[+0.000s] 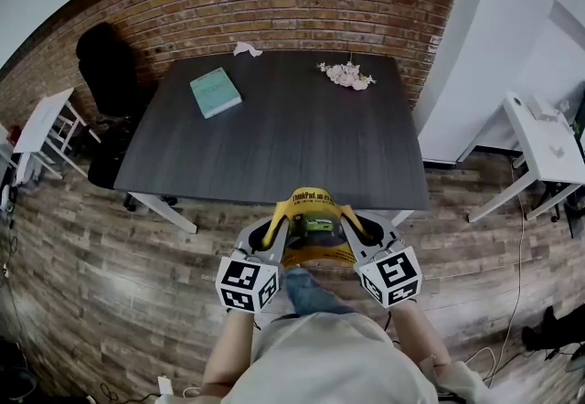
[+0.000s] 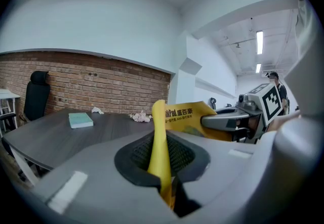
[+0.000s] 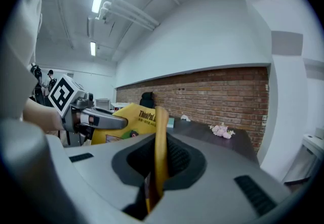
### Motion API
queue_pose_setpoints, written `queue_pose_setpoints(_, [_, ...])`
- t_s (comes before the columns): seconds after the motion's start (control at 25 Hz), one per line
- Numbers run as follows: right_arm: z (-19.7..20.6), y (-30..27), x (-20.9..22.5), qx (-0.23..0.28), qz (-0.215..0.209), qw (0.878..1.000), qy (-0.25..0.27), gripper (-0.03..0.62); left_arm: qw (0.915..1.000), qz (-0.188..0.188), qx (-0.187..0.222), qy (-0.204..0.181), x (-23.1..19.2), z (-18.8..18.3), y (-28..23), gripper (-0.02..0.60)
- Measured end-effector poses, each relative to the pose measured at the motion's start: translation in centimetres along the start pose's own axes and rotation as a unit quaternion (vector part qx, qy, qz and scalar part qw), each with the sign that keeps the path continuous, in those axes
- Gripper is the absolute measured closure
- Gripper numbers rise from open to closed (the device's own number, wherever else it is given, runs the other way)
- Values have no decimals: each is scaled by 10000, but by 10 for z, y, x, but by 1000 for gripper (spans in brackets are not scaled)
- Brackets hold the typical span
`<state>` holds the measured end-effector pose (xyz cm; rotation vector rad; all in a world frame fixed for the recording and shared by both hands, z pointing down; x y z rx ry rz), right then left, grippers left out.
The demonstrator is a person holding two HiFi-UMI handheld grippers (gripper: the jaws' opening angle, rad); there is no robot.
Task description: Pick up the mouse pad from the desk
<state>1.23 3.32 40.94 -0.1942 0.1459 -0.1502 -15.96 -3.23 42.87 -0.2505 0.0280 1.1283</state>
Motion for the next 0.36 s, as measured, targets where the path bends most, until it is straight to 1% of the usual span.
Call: queue_pose_setpoints(0.36, [-1, -3, 7, 16, 12, 10000, 2, 571, 10000, -1, 48, -22, -1, -2, -4, 552])
Point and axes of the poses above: the fingertips, and each gripper's own axes: y backward along the fingers, x to its right, z out of its underside, the point moved 6 cm from there along y, backward along the fingers, and after that the axes turned 11 degrees about z, right-handed, at the moved point
